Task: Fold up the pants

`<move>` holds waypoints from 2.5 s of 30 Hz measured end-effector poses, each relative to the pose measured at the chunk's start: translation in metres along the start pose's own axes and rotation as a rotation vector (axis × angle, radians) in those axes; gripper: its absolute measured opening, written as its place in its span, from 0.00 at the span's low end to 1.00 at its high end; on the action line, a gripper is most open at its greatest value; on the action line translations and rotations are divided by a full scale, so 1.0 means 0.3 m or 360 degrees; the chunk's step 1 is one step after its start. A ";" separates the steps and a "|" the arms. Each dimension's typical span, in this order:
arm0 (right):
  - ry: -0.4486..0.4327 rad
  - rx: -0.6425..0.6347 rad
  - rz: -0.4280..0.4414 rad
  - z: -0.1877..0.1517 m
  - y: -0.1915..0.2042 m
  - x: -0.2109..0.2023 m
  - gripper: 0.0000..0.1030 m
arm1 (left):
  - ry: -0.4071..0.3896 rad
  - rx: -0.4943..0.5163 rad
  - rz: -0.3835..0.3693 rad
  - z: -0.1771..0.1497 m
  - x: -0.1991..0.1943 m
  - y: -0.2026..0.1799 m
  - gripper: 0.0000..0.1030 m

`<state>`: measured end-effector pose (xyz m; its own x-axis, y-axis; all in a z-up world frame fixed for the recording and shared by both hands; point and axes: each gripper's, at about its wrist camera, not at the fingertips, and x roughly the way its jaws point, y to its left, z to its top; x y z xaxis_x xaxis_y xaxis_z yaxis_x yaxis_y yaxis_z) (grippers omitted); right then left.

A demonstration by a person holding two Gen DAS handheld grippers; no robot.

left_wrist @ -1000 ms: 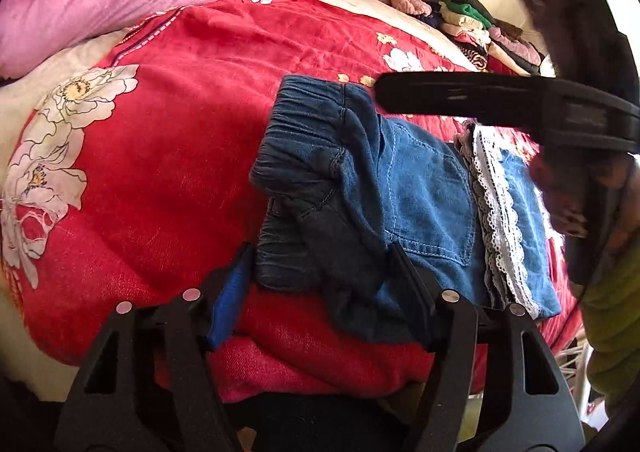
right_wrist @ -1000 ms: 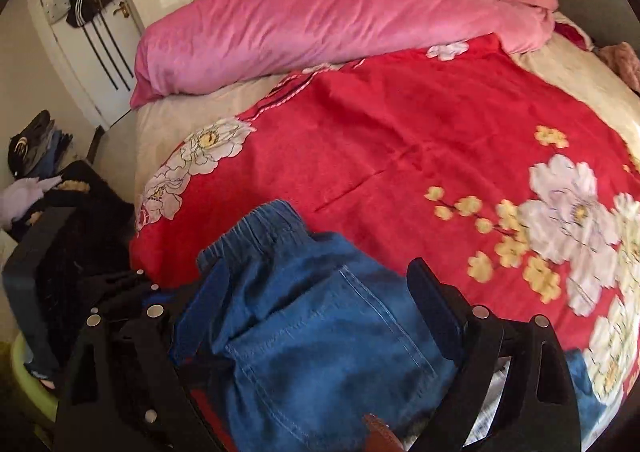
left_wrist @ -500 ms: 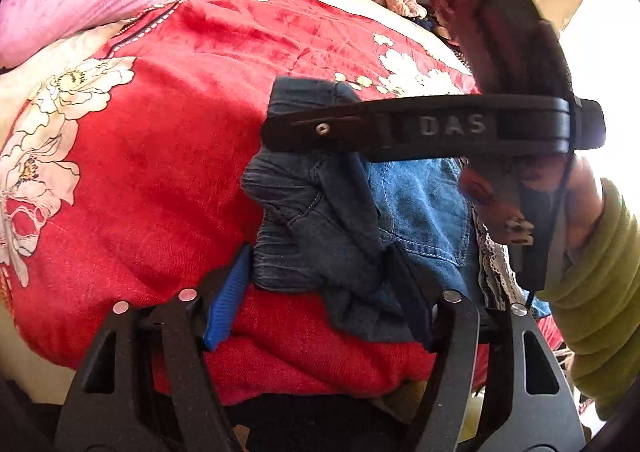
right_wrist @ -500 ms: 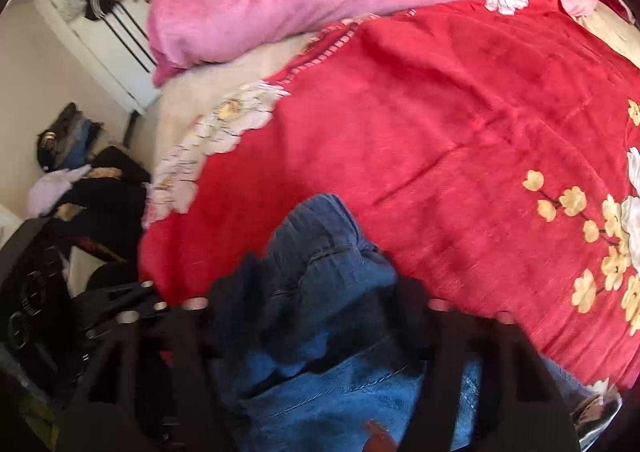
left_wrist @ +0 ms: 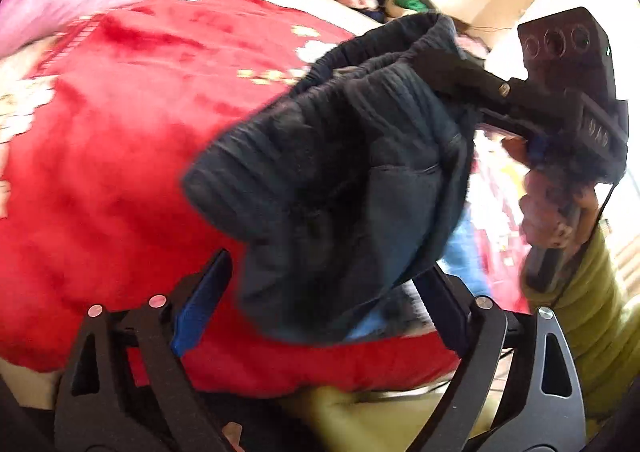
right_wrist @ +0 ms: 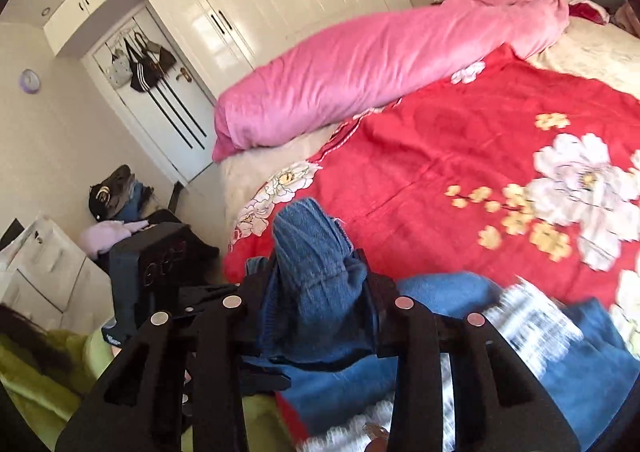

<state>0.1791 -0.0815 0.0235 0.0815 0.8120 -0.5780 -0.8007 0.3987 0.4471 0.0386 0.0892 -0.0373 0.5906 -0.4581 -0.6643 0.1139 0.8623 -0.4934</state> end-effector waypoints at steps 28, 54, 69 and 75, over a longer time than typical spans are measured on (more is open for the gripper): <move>-0.0119 0.0493 -0.0524 -0.333 -0.228 -0.298 0.32 | 0.0223 0.0549 -0.0109 -0.095 0.233 -0.418 0.82; -0.0212 -0.0023 -0.0845 -0.446 0.078 -0.517 0.61 | -0.0115 0.0384 0.0218 0.037 -0.006 -0.271 0.91; 0.0099 -0.0600 -0.0667 -0.525 0.323 -0.178 0.51 | 0.0001 0.0364 0.0310 0.163 0.095 -0.213 0.57; 0.0193 -0.0757 -0.0693 -0.499 0.310 -0.051 0.47 | 0.0091 0.0435 0.0346 0.211 0.188 -0.245 0.55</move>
<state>0.0147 -0.1207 -0.0284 0.4124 0.5540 -0.7232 -0.8869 0.4257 -0.1796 0.1143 0.0137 -0.0030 0.5796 -0.2621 -0.7716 0.2045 0.9633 -0.1737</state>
